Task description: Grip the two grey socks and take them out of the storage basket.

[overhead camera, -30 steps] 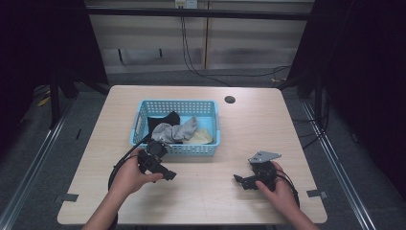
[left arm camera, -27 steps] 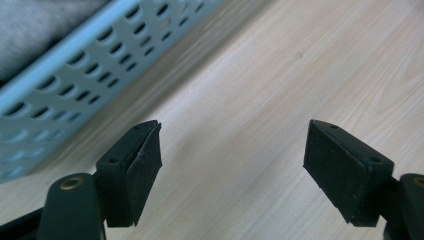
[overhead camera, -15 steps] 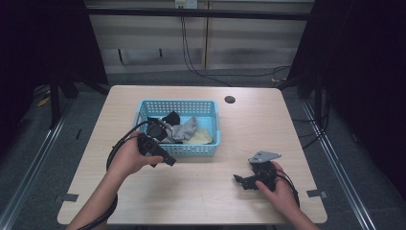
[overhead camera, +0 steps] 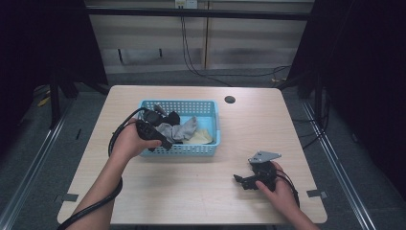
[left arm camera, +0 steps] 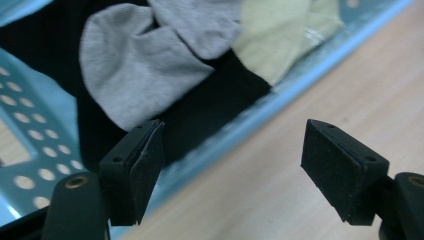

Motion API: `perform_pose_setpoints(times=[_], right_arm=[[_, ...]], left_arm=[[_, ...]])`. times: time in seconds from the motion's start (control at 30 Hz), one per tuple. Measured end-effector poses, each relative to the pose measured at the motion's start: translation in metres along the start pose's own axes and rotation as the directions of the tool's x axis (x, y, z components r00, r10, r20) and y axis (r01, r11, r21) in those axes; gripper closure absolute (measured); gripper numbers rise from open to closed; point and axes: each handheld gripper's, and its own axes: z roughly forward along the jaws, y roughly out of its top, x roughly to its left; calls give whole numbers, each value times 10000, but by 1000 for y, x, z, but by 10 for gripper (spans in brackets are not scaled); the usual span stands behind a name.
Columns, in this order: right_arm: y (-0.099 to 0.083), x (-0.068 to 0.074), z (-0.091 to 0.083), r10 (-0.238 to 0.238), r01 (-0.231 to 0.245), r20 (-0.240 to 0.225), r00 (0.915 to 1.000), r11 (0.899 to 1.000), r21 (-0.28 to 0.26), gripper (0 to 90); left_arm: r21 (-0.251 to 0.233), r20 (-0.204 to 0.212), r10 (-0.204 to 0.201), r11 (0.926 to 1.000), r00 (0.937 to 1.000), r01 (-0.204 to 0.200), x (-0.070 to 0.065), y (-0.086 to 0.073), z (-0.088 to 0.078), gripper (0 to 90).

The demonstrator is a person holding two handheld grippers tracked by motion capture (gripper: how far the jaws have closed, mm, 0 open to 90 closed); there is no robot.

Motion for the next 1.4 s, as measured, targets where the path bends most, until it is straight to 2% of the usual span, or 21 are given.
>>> perform_pose_setpoints(times=[0.17, 0.2, 0.43, 0.47, 0.53, 0.67, 0.77, 0.8, 0.93, 1.03, 1.1, 1.13, 1.17, 1.2, 1.3, 1.4], right_arm=[[0, 0, 0, -25, 25, 4, 10000, 10000, 1, 115], [0, 0, 0, 0, 0, 5, 10000, 10000, 19, 115], [0, 0, 0, -2, 2, 17, 10000, 10000, 23, 115], [0, 0, 0, -3, 3, 6, 10000, 10000, 17, 115], [0, 0, 0, -17, 17, 19, 10000, 10000, 8, 116], [0, 0, 0, -13, 13, 9, 10000, 10000, 8, 115], [0, 0, 0, -17, 17, 8, 10000, 10000, 12, 115], [0, 0, 0, -29, 29, -3, 10000, 10000, 1, 115], [0, 0, 0, -18, 18, 8, 10000, 10000, 14, 115], [0, 0, 0, -28, 28, 4, 10000, 10000, -3, 116], [0, 0, 0, -17, 17, 6, 10000, 10000, 9, 115], [0, 0, 0, -12, 12, 0, 10000, 10000, 15, 115], [0, 0, 0, -12, 12, 0, 10000, 10000, 15, 115], [0, 0, 0, -27, 27, -6, 10000, 10000, -13, 116], [0, 0, 0, -31, 31, -6, 10000, 10000, -12, 115], [0, 0, 0, -56, 56, 2, 10000, 10000, 13, 116]], left_arm=[[-241, -237, -205, 9995, 9995, 199, 11, 7, 5, 244], [-410, -341, -436, 9983, 9985, 421, 14, 10, 7, 244], [-620, -396, -824, 9949, 9958, 798, 25, 18, 16, 244], [-517, -315, -915, 9946, 9953, 898, 28, 19, 21, 246], [-424, -315, -815, 9959, 9962, 801, 30, 20, 24, 248], [-469, -440, -1021, 9939, 9938, 1000, 36, 22, 33, 248], [-517, -562, -1235, 9913, 9907, 1207, 40, 25, 38, 248], [-579, -760, -1258, 9909, 9891, 1216, 43, 27, 42, 249], [-543, -870, -1496, 9879, 9849, 1452, 50, 29, 49, 257], [-636, -785, -1615, 9856, 9837, 1567, 51, 28, 53, 257], [-508, -834, -1602, 9864, 9836, 1563, 51, 28, 57, 256], [-440, -844, -1438, 9891, 9860, 1405, 52, 27, 59, 256], [-401, -898, -1412, 9896, 9859, 1381, 53, 26, 60, 256], [-352, -847, -1662, 9859, 9825, 1637, 52, 24, 64, 254], [-239, -765, -1626, 9866, 9837, 1612, 52, 23, 67, 253], [-63, -648, -1641, 9864, 9843, 1641, 52, 20, 72, 299]])
